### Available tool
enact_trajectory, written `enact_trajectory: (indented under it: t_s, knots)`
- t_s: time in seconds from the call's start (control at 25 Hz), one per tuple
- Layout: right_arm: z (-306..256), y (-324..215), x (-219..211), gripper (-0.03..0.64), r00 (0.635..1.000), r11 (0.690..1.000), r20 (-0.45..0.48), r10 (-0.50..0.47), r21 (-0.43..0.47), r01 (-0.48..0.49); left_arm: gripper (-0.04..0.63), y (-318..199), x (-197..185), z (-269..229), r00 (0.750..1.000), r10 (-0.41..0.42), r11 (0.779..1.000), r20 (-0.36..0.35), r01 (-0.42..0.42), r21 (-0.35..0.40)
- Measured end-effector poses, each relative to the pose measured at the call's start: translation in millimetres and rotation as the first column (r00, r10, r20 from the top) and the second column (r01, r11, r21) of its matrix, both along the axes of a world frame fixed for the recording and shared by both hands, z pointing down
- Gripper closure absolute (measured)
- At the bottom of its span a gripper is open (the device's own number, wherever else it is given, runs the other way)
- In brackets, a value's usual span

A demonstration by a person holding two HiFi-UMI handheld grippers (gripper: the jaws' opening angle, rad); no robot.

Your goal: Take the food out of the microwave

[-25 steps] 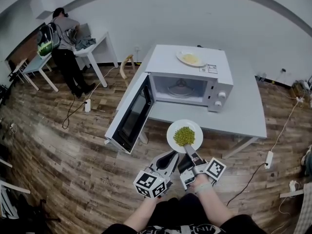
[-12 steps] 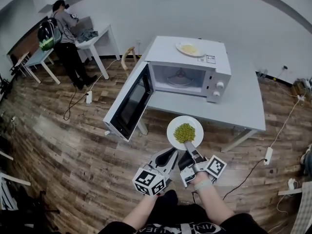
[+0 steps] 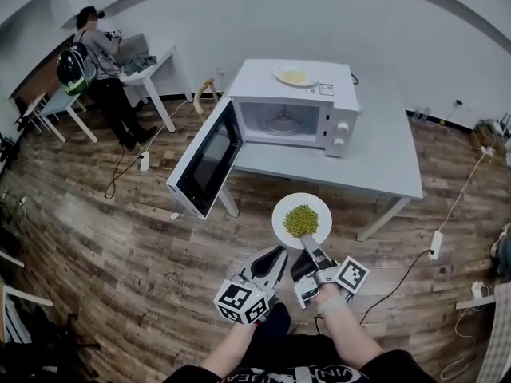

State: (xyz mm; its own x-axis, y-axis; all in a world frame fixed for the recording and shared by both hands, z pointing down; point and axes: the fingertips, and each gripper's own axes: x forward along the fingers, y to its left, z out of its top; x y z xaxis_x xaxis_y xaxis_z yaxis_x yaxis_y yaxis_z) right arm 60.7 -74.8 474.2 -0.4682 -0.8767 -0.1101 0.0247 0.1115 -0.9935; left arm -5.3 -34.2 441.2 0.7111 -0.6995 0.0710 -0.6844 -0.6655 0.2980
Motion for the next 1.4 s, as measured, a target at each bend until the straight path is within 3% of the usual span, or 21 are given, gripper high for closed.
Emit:
enact_trajectory:
  t_s: [0.76, 1.4]
  knots:
    - [4.3, 83.8, 15.9, 0.565, 1.000, 1.000, 0.000, -0.022, -0.010, 0.022, 0.560, 80.3, 22.2, 2.6, 1.000, -0.005, 1.000, -0.007, 0.005, -0.009]
    - [0.8, 106.9, 24.9, 0.565, 0.999, 1.000, 0.029, -0.018, -0.012, 0.018, 0.561, 103.9, 32.8, -0.3, 1.000, 0.003, 1.000, 0.001, -0.003, -0.010]
